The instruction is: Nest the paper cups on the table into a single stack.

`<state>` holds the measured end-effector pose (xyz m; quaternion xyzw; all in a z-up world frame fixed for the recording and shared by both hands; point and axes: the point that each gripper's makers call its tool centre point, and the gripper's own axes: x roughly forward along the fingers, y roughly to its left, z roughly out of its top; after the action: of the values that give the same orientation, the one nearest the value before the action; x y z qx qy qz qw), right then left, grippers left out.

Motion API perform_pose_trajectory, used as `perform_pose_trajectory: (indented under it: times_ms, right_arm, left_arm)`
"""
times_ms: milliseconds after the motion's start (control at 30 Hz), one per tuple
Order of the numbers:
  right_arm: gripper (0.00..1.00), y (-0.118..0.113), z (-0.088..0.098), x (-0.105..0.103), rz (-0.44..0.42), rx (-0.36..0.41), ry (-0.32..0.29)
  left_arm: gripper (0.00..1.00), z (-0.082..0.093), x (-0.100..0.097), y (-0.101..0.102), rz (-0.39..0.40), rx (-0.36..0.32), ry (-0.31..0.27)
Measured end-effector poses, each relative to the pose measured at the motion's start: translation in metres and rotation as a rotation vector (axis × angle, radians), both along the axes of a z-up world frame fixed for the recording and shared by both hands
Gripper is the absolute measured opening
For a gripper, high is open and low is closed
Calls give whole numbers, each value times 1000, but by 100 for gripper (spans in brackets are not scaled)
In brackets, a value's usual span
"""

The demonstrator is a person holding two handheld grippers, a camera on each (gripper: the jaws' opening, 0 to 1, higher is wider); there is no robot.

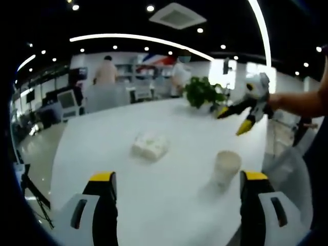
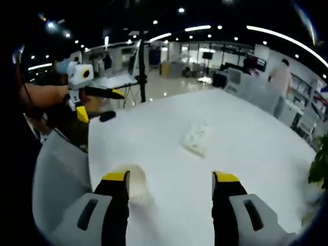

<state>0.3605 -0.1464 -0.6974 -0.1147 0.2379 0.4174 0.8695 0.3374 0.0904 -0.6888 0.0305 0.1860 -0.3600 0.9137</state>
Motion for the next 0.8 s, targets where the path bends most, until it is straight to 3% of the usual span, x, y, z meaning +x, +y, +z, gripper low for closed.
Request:
perform_pose_trajectory:
  times_ms: [200,300,400,633,800]
  right_arm:
    - [80,-27,-9,-8,-85,85,-37]
    - [81,-38,-4,-8,-129,110,-107]
    - [85,-47,1,-11,-176,160,-129]
    - [99,-58,-1,-18,-180,179,-102]
    - [100,-60,-4,-15,-169,169,-99]
  left_arm:
    - [99,-10,0,7,11,17,5]
    - [99,-12,-1,9,16,24,-5]
    - [99,-13,0,12,39,27,-24]
    - [99,-15,4,21,94,40,-39]
    - [99,-19,3,17,96,17,-17]
